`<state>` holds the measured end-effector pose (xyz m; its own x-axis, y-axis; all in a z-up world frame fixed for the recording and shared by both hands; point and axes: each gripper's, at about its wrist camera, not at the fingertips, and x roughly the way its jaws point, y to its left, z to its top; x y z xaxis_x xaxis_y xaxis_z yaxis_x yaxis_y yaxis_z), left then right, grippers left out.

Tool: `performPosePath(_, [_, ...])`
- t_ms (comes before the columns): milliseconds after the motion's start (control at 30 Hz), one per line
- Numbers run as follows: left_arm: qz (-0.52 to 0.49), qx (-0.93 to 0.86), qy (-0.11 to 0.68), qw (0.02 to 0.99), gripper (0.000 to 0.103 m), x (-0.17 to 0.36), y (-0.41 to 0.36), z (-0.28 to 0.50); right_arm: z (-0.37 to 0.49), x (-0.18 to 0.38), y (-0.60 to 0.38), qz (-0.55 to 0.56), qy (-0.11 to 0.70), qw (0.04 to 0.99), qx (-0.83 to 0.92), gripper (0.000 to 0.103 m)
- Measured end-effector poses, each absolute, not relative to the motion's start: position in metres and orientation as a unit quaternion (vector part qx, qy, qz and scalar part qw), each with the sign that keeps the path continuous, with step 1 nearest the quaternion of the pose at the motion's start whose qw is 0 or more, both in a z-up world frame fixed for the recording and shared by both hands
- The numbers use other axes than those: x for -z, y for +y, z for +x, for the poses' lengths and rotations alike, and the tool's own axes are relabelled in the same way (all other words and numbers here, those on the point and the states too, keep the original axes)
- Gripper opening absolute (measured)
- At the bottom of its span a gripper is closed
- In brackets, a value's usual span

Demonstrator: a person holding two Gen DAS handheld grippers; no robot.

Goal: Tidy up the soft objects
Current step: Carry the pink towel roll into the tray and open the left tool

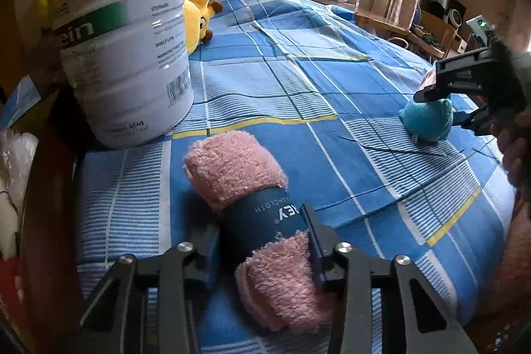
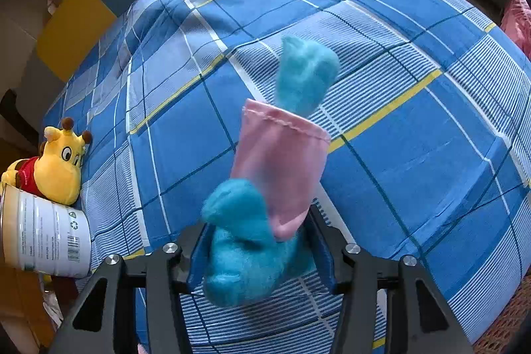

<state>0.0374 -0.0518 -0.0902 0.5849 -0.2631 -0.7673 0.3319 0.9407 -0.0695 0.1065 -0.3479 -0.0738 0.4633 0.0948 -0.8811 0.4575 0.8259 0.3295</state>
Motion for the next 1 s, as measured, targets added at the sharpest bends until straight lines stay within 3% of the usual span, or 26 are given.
performPosePath(1000, [0.012,0.133,0.365,0.922,0.040,0.010,0.006,-0.015,0.108,0.070,-0.341,0.238,0.502,0.824,0.113,0.050])
